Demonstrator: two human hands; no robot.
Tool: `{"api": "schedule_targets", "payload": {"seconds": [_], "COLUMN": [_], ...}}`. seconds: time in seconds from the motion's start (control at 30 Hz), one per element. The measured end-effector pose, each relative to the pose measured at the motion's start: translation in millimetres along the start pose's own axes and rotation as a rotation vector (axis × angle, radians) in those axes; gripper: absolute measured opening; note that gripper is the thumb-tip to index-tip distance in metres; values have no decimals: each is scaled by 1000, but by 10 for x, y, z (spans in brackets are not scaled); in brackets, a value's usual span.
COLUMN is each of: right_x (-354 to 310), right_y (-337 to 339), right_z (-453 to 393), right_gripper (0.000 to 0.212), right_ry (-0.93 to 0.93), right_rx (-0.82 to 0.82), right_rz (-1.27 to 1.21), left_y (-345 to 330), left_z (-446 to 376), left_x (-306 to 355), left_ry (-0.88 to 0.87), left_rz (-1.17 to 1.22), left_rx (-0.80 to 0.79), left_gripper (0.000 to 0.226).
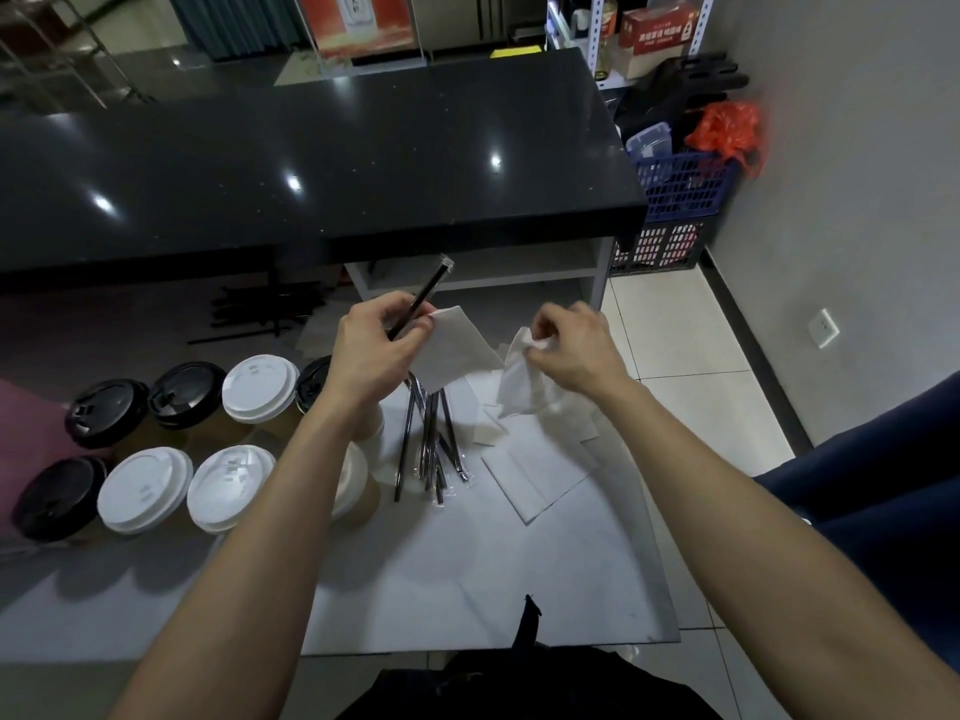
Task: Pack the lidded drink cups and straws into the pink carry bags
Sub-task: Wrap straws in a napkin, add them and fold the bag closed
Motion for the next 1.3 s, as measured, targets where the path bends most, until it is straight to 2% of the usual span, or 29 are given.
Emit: {"api": "schedule_targets", "payload": {"seconds": [0.1,0.23,0.3,0.43,0.57,0.67,0.73,0.8,0.87,0.97,1.07,1.2,1.3], "right_x": [-43,-105,-169,-339,-506,-550,-561,-571,-577,-654,-877,-1222,-1485], "right_y": [238,453,526,543,522,489,455,465,504,550,514,420,381], "right_z": [13,-5,-10,-14,62,164,188,194,200,192,192,252,271], "right_gripper": [33,9,4,8,28,49,32,12,12,15,17,19,21], "right_ry": [-9,-39,-60,-19,-20,-28,-10,-41,-115,-143,-97,28,106], "right_rx": [24,79,78,-2,-79,-158,-155,-50,75,169,140,41,-18], "right_rz": [-114,-312,-459,-663,-787,-753,-642,-576,-558,-517,-514,-551,-553], "left_y": [1,-33,-95,-243,-308,-310,-297,-277,-241,-220,-194,-43,137], "left_z": [-10,-19,-18,-43,-63,-78,-77,-83,-102,-133,-109,-54,-3], "left_x": [33,125,192,314,339,330,339,336,321,285,257,181,138], "left_ry": [-10,-11,-12,-21,30,53,51,48,144,307,322,349,371], "left_rz": [12,67,122,198,241,234,245,265,321,617,853,852,892], "left_rx": [-22,-125,-160,-146,-101,-20,-5,-4,14,-6,-7,41,85], "left_gripper": [9,5,4,6,5,5,6,14,15,21,30,19,32]}}
Point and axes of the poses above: each hand's wrist, its own z-axis away from the middle knuckle, its own y-axis out of the back of the hand, x = y × z, the point moved 2 cm from there along -z, towards the middle knuckle, and after that the axes turned 1 degree about z, right-handed, at the moved point
